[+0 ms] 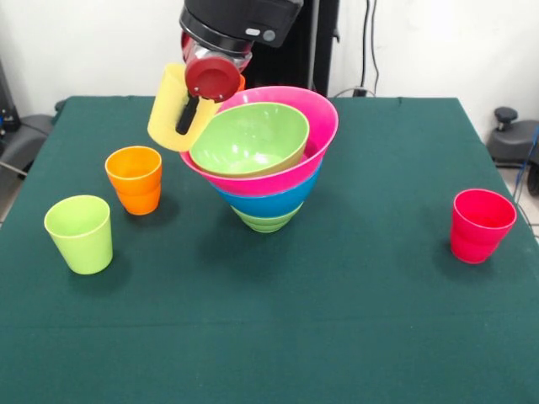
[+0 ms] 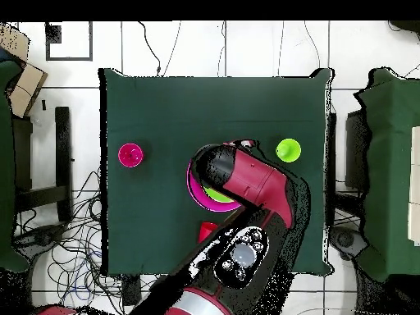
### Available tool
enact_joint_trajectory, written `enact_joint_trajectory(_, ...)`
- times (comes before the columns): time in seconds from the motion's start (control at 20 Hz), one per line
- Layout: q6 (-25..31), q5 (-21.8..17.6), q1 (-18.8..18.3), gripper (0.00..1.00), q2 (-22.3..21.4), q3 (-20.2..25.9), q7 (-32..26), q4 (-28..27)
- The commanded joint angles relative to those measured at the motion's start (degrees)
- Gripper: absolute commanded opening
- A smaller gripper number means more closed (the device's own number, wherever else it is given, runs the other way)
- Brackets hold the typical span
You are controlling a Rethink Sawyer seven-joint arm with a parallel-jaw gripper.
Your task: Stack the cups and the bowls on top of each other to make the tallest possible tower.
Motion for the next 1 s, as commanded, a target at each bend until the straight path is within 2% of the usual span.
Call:
enact_joint_trajectory(0.05,7.1,2.9,2.3,0.0,2.9,1.4,14.0,-0.1)
enact_joint_trajectory(1.0,6.1,7.8,6.0,0.0,5.8,-0.8,14.0,1.4)
